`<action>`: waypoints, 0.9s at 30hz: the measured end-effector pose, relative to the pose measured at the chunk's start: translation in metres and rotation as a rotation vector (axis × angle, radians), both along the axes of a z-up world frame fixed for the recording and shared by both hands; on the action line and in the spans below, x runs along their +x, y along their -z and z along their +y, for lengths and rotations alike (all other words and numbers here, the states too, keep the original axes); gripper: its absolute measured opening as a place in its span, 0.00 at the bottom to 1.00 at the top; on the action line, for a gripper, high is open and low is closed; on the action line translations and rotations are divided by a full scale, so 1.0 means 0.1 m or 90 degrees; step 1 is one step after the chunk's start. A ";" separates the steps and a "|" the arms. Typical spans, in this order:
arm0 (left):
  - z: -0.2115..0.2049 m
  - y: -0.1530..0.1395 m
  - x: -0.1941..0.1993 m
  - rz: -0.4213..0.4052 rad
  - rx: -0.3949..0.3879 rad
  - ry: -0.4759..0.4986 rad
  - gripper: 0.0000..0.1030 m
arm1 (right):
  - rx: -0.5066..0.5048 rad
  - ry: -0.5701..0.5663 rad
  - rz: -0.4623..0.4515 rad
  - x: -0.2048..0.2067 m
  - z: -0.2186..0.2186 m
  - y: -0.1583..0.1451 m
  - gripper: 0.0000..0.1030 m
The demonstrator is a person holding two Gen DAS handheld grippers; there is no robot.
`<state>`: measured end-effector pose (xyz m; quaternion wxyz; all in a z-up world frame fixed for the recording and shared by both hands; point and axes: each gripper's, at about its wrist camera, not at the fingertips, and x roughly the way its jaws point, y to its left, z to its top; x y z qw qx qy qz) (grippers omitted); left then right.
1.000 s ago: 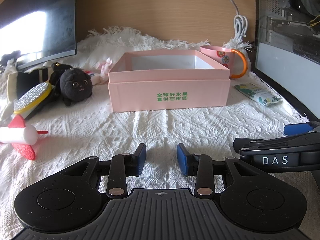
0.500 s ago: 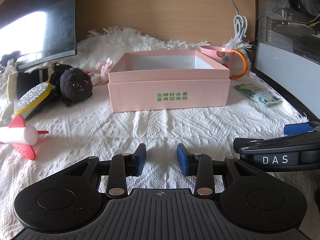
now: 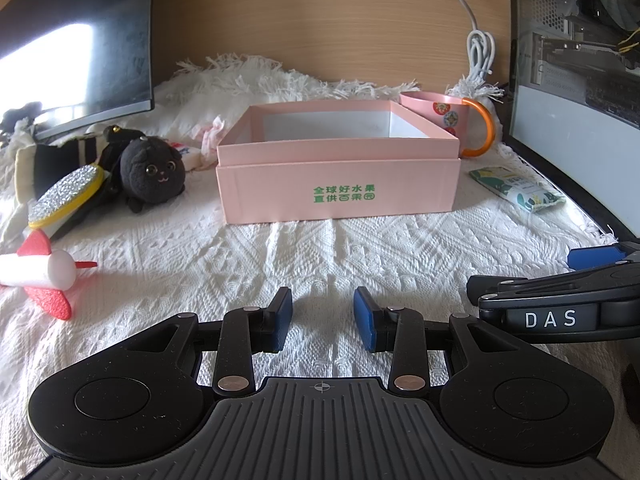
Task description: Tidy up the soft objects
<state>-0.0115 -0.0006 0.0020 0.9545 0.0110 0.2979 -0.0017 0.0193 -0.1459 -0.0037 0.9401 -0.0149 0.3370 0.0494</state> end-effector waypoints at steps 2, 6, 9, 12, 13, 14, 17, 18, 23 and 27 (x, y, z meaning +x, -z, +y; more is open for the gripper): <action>0.00 0.00 0.00 0.000 -0.001 0.000 0.38 | 0.000 0.000 0.000 0.00 0.00 0.01 1.00; 0.00 0.00 0.00 0.000 -0.001 -0.001 0.38 | 0.001 0.000 -0.001 0.00 0.00 0.00 1.00; 0.00 0.00 0.00 0.000 -0.002 -0.001 0.38 | 0.001 0.000 -0.001 0.00 0.01 0.01 1.00; 0.00 0.00 0.00 0.000 -0.006 -0.001 0.37 | 0.004 -0.006 0.006 -0.01 0.00 0.00 1.00; 0.01 0.00 -0.01 0.000 -0.009 0.001 0.37 | 0.002 -0.009 0.016 -0.01 0.00 -0.02 1.00; 0.02 0.00 -0.01 -0.001 -0.012 0.004 0.38 | 0.001 -0.015 0.034 0.00 -0.01 -0.05 1.00; 0.11 -0.01 -0.02 -0.001 -0.050 0.031 0.37 | -0.010 -0.043 0.088 0.03 0.00 -0.10 1.00; 0.14 -0.01 -0.02 0.001 -0.061 0.035 0.38 | -0.012 -0.048 0.108 0.04 0.01 -0.12 1.00; 0.37 -0.12 -0.01 0.021 -0.063 0.058 0.37 | -0.027 -0.055 0.140 0.02 0.06 -0.14 1.00; 0.91 -0.39 -0.07 0.047 -0.107 0.022 0.37 | -0.038 -0.083 0.169 0.13 0.10 -0.18 1.00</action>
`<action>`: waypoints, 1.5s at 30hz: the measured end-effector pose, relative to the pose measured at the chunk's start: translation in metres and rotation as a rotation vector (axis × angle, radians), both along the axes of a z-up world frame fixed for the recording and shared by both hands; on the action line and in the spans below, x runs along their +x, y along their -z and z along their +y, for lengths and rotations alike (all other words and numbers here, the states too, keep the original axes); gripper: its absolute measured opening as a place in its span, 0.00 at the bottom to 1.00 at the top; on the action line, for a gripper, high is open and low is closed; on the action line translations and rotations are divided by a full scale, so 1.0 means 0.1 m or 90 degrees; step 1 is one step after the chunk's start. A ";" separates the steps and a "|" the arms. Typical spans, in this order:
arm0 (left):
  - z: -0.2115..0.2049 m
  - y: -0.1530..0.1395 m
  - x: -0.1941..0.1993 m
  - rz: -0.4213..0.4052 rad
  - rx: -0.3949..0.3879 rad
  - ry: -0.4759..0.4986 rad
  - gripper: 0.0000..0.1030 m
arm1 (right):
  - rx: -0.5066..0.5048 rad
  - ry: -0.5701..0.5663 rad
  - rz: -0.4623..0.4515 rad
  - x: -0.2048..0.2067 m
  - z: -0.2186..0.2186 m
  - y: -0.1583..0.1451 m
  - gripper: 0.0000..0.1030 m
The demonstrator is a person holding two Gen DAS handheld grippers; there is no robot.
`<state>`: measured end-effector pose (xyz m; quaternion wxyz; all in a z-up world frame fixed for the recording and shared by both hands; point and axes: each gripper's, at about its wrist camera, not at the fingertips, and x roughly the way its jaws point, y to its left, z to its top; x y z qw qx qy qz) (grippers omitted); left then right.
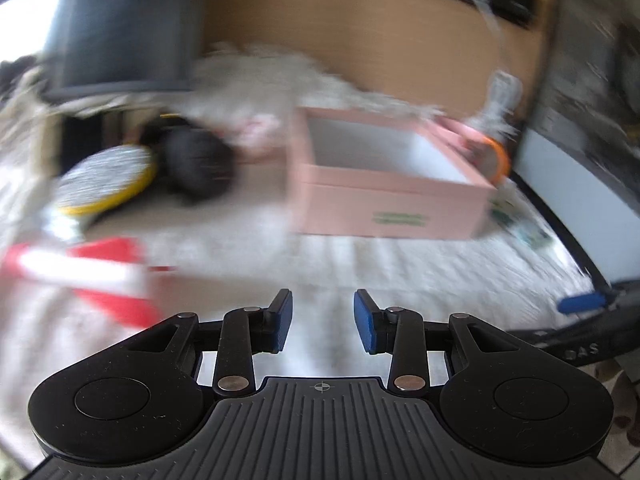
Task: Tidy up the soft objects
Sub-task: 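Grasp the yellow-rimmed round pad with the right tool while the left tool approaches the foam rocket, then grasp the white-and-red foam rocket with the left tool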
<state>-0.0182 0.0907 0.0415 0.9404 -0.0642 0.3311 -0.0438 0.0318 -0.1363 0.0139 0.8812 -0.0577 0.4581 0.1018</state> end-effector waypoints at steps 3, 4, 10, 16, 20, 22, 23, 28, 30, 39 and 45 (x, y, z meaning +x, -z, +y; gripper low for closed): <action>0.59 -0.19 -0.07 0.021 -0.021 -0.075 0.37 | -0.018 -0.020 -0.034 -0.01 0.22 -0.09 0.92; 0.85 -0.25 -0.09 0.028 -0.042 -0.113 0.37 | -0.017 -0.035 -0.061 -0.04 0.35 -0.15 0.92; 2.09 -0.31 -0.02 0.092 -0.165 -0.208 0.35 | 0.172 -0.154 -0.090 0.18 1.45 -0.58 0.88; 2.61 -0.21 0.04 0.131 -0.172 -0.208 0.35 | 0.301 -0.139 0.020 1.02 2.62 -0.58 0.81; 2.72 -0.02 0.00 0.176 -0.226 -0.166 0.35 | 0.277 -0.071 0.091 1.47 3.07 -0.32 0.68; 2.76 0.10 0.03 0.202 -0.270 -0.138 0.35 | 0.292 -0.061 0.123 1.52 3.14 -0.28 0.36; 2.78 0.13 0.04 0.209 -0.285 -0.131 0.35 | 0.301 -0.071 0.118 1.48 3.15 -0.33 0.30; 2.87 0.17 0.13 0.195 -0.325 -0.166 0.35 | 0.242 -0.104 0.013 1.00 2.83 -0.78 0.15; 2.90 0.18 0.20 0.183 -0.345 -0.191 0.35 | 0.216 -0.106 -0.014 0.79 2.59 -0.90 0.14; 2.28 -0.06 0.78 0.111 -0.254 -0.157 0.36 | 0.151 -0.091 -0.051 -0.12 1.49 -0.91 0.14; 1.70 -0.02 0.99 0.149 -0.167 -0.093 0.36 | 0.136 -0.125 -0.068 -0.21 1.36 -0.74 0.17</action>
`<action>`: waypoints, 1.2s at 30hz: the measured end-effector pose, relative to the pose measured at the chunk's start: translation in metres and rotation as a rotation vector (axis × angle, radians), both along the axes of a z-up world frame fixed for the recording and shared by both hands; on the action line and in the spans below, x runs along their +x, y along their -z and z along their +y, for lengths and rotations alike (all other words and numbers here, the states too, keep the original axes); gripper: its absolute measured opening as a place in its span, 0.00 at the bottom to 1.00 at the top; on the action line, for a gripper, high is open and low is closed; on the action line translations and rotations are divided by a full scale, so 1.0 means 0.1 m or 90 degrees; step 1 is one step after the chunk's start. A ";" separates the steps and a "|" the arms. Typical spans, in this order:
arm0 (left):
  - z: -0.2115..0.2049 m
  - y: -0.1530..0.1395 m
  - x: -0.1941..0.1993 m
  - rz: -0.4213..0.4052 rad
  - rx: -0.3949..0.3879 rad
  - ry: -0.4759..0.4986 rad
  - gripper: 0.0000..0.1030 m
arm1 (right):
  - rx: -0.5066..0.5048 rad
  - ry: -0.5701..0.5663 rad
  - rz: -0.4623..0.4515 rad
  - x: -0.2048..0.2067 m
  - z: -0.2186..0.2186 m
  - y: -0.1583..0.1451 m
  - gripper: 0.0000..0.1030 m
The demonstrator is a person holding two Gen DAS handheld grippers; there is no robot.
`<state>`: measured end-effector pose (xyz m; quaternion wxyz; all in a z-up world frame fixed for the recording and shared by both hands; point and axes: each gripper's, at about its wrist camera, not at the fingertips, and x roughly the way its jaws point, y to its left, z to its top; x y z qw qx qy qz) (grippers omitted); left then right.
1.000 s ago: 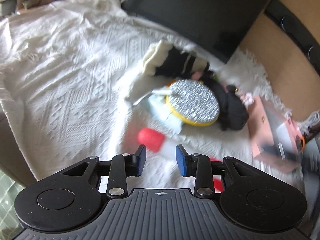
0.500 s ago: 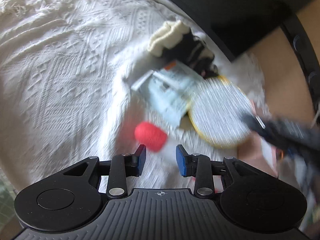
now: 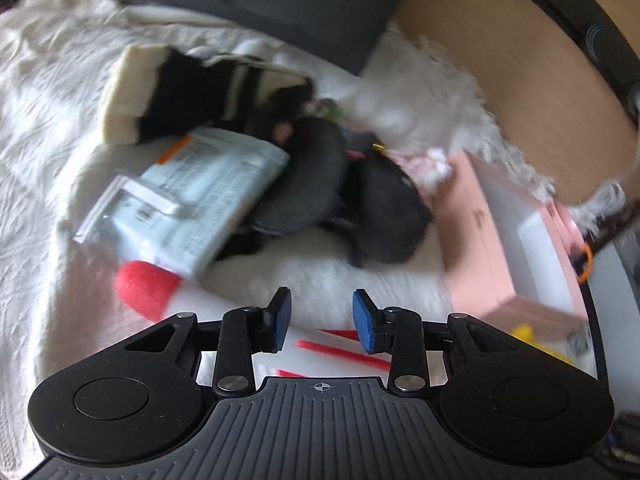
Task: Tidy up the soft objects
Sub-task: 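Grasp the white-and-red foam rocket with the left tool, then lower the rocket into the pink box with the left tool while the right tool drops the pad in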
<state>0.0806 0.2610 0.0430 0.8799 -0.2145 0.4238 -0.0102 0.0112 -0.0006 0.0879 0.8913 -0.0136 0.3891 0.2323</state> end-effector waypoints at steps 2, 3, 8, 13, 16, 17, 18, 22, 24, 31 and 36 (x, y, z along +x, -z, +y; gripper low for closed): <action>-0.06 -0.04 -0.09 -0.015 0.020 0.022 0.36 | 0.006 0.000 0.008 0.11 0.05 0.08 0.18; -0.07 -0.08 -0.13 -0.023 0.033 0.036 0.36 | 0.009 -0.002 0.012 0.17 0.08 0.12 0.18; 0.17 -0.29 -0.08 -0.042 0.126 0.170 0.36 | 0.014 -0.011 0.009 0.30 0.20 0.18 0.18; 0.36 -0.33 0.24 -0.035 0.190 0.363 0.36 | 0.011 0.034 0.015 0.31 0.15 0.17 0.18; 0.32 -0.21 0.41 0.022 0.206 0.533 0.36 | 0.015 0.063 0.033 0.29 0.10 0.17 0.18; 0.26 -0.16 0.41 0.033 0.245 0.589 0.39 | 0.013 0.070 0.035 0.29 0.11 0.17 0.18; 0.19 -0.11 0.39 0.037 0.291 0.638 0.42 | 0.010 0.078 0.035 0.28 0.12 0.16 0.18; 0.04 -0.05 0.43 0.034 0.363 0.725 0.44 | -0.002 0.101 0.028 0.25 0.20 0.15 0.18; -0.02 0.01 0.46 0.041 0.379 0.744 0.44 | -0.007 0.104 0.023 0.20 0.24 0.12 0.17; -0.06 0.05 0.38 0.076 0.347 0.650 0.37 | -0.038 0.086 0.011 -0.01 0.05 -0.08 0.14; -0.30 -0.09 0.00 0.098 0.250 0.578 0.37 | -0.068 0.113 0.024 -0.24 -0.46 -0.13 0.14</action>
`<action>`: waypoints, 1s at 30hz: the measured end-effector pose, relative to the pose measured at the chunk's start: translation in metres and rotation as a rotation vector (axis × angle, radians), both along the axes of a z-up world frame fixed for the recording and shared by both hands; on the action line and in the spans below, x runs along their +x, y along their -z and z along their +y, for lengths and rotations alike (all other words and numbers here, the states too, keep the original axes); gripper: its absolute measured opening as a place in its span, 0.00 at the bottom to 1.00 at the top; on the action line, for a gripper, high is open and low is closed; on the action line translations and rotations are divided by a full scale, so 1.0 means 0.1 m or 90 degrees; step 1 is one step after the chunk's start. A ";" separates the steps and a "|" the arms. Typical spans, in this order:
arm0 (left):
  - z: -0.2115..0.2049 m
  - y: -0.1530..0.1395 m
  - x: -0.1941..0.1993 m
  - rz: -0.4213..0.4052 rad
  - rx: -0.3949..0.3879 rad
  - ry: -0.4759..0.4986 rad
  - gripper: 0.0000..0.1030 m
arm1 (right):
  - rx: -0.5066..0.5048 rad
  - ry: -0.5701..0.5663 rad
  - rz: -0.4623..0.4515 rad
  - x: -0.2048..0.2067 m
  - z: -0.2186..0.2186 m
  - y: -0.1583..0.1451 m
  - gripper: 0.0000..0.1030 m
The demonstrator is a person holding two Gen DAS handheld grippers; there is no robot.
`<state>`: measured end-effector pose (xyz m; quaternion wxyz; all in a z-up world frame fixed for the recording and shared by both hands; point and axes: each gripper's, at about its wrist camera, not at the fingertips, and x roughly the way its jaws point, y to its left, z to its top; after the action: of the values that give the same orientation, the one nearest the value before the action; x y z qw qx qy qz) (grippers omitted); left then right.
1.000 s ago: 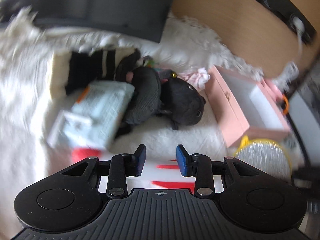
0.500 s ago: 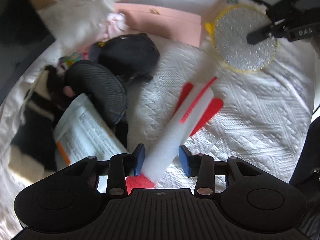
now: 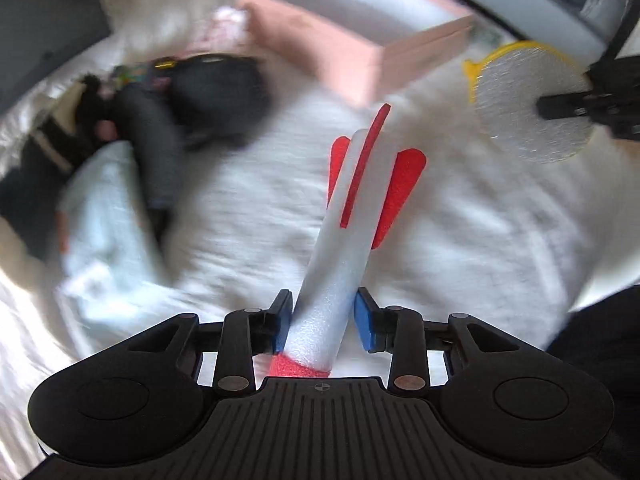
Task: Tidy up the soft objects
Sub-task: 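Lower the rocket into the pink box with the left tool while the right tool drops the pad in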
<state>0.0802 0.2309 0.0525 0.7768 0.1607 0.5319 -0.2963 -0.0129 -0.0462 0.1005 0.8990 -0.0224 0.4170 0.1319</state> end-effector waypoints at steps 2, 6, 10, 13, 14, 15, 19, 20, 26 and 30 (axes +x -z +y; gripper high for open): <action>-0.21 -0.09 -0.15 0.020 -0.039 -0.014 0.37 | 0.002 0.010 -0.001 -0.10 -0.23 -0.01 0.14; -0.64 -0.45 -0.16 0.034 -0.137 -0.052 0.37 | 0.006 0.023 -0.027 -0.27 -0.64 -0.08 0.14; -1.13 -0.86 0.21 -0.011 -0.185 -0.094 0.37 | 0.012 0.031 -0.070 -0.42 -0.92 -0.17 0.14; -1.36 -1.05 0.62 -0.052 -0.209 -0.153 0.38 | 0.016 0.040 -0.099 -0.50 -1.04 -0.21 0.14; -1.42 -1.08 0.78 -0.063 -0.218 -0.185 0.38 | 0.020 0.042 -0.106 -0.51 -1.06 -0.22 0.14; -1.44 -1.07 0.95 -0.060 -0.235 -0.223 0.38 | 0.025 0.044 -0.111 -0.53 -1.08 -0.22 0.14; -1.51 -0.77 1.52 0.013 -0.268 -0.378 0.38 | 0.034 0.058 -0.113 -0.54 -1.11 -0.20 0.14; -1.58 -0.66 1.60 0.030 -0.245 -0.394 0.38 | 0.031 0.060 -0.114 -0.53 -1.11 -0.20 0.14; -1.42 -0.47 1.43 0.030 -0.239 -0.400 0.38 | 0.024 0.048 -0.141 -0.41 -1.03 -0.35 0.14; -1.15 -0.67 0.94 -0.075 -0.279 -0.346 0.38 | -0.020 0.021 -0.204 -0.06 -0.83 -0.60 0.14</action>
<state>0.1741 0.1162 0.1191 0.8726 -0.1406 0.4333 -0.1761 -0.0187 -0.1293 0.1603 0.9557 -0.0501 0.2704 0.1053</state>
